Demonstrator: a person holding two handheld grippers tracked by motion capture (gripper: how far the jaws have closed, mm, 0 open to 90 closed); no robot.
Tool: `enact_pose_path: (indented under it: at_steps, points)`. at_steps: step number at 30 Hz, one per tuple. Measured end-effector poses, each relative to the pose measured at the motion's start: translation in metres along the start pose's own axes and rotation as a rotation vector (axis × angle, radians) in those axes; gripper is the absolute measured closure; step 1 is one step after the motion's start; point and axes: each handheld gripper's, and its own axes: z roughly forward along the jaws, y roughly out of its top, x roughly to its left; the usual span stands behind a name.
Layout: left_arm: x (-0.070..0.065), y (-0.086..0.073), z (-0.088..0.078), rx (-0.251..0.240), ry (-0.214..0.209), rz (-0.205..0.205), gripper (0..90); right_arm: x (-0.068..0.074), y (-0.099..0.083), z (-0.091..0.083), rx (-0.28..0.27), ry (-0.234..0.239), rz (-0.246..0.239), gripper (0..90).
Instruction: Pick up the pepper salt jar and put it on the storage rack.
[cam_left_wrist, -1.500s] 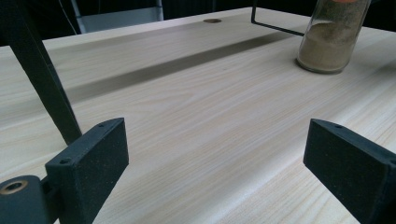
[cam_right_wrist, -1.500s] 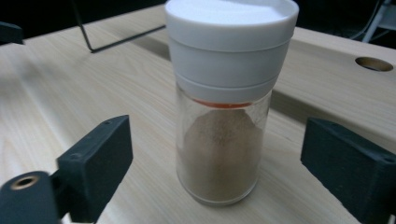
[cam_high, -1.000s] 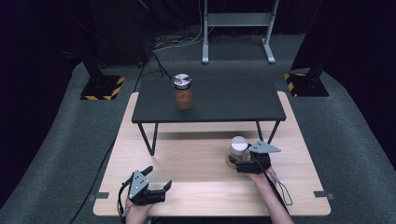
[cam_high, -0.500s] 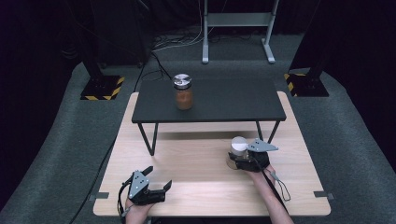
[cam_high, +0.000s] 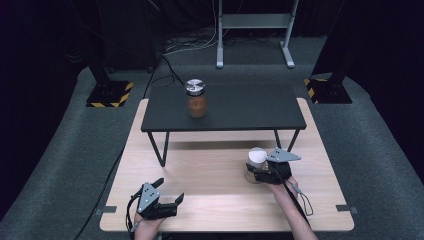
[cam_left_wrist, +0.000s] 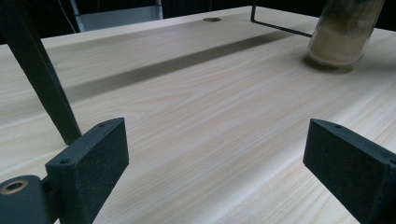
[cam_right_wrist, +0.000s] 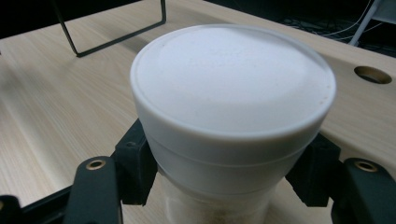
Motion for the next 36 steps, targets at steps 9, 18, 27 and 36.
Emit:
enact_pose_path:
  at_steps: [9,18,27,36]
  points:
    - [0.000,0.000,0.000,0.001,0.000,0.001,6.5,-0.001,0.023,-0.015,-0.001,0.001,0.001,34.5]
    - [0.000,0.000,0.000,0.002,0.001,0.000,6.5,-0.004,0.050,-0.028,-0.009,0.026,-0.011,34.5]
    - [0.000,0.000,0.000,0.001,0.001,0.003,6.5,-0.003,0.083,-0.042,-0.028,0.083,-0.039,34.5]
    - [0.000,0.000,0.000,0.002,0.000,0.001,6.5,-0.002,0.121,-0.053,-0.033,0.097,-0.040,34.5]
